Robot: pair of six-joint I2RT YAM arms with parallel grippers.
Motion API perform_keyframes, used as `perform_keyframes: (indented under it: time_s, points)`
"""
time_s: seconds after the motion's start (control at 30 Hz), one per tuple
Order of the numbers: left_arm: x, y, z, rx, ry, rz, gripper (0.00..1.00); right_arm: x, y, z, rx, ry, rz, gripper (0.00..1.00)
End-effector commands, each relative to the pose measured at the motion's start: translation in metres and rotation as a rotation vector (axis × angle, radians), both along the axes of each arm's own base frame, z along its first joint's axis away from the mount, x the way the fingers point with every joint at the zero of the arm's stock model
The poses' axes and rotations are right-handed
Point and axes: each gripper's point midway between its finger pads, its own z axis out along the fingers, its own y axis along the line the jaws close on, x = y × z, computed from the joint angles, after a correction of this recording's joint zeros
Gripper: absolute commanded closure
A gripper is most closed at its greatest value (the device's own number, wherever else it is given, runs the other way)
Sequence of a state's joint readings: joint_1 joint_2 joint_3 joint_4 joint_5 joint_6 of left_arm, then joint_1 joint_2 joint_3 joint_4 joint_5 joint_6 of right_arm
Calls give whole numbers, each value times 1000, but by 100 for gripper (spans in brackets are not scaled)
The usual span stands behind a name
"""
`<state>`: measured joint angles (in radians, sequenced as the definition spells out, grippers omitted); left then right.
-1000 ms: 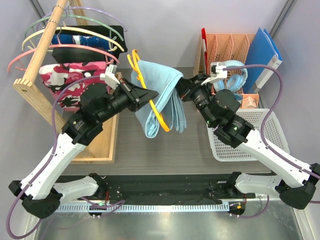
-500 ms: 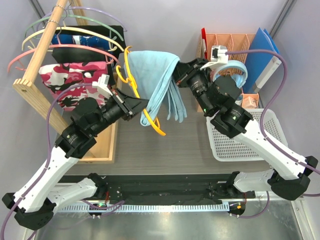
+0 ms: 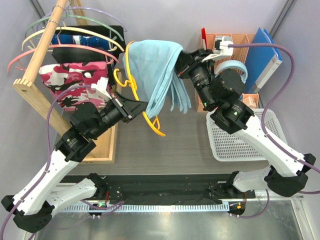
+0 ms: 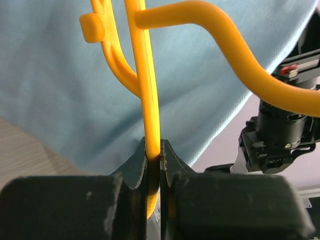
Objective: Remove the trousers from the hanger
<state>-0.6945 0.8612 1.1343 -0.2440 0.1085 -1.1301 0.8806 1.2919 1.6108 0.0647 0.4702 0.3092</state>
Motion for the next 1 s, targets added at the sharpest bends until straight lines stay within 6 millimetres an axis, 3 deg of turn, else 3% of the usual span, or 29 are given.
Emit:
perform_keyframes:
  time_s: [0.0,0.17,0.2,0.3,0.5,0.7,0.8,0.83,0.97]
  points:
    - [9,19,-34,106,43,105,100,-79,-126,171,500,-422,-120,99]
    - [21,21,-33,66,64,163,100,-105,-131,173,453,-517,-62,99]
    - [22,20,-31,57,62,165,100,-115,-140,174,464,-536,-57,99]
    - [24,14,-18,50,44,145,100,-117,-147,159,459,-533,-76,99]
    - [23,10,-28,98,45,119,100,-119,-184,137,411,-460,-216,99]
    - [8,10,-36,139,25,55,100,-94,-187,85,202,-324,-361,99]
    - [-1,14,-31,145,-4,38,100,-75,-178,42,87,-231,-414,99]
    - [-2,16,-32,166,-13,37,100,-64,-172,18,41,-185,-435,99]
    - [-9,25,-36,201,-27,47,100,-42,-159,-36,-22,-92,-481,99]
